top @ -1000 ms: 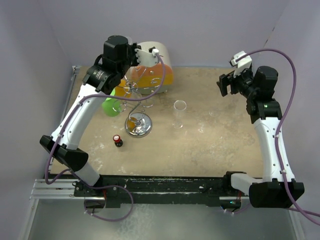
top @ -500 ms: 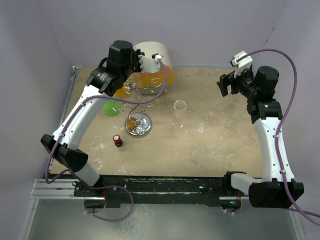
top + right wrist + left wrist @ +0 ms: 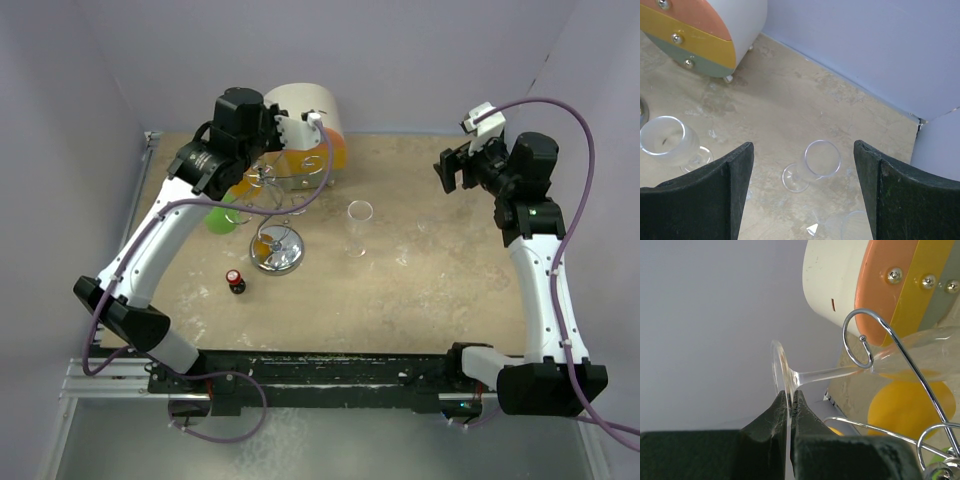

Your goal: Place the wine glass upside down on the wine glass rack

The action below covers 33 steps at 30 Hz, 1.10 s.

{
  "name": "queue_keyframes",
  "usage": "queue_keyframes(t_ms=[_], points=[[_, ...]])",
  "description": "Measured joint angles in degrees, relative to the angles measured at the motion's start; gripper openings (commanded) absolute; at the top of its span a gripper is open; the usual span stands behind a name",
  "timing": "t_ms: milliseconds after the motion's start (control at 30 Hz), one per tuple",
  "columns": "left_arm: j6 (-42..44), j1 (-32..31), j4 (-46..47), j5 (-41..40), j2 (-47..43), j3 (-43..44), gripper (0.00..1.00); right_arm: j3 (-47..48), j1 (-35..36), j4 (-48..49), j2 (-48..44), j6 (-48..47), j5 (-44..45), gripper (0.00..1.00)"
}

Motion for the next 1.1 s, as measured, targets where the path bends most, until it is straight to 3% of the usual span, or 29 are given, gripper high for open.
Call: queue_keyframes(t_ms=[1100], points=[[-1.86, -2.8, -3.04, 5.92, -2.19, -1.11, 0.0, 0.0, -0.98, 0.0, 0.0, 0.07, -0.17, 0.83]])
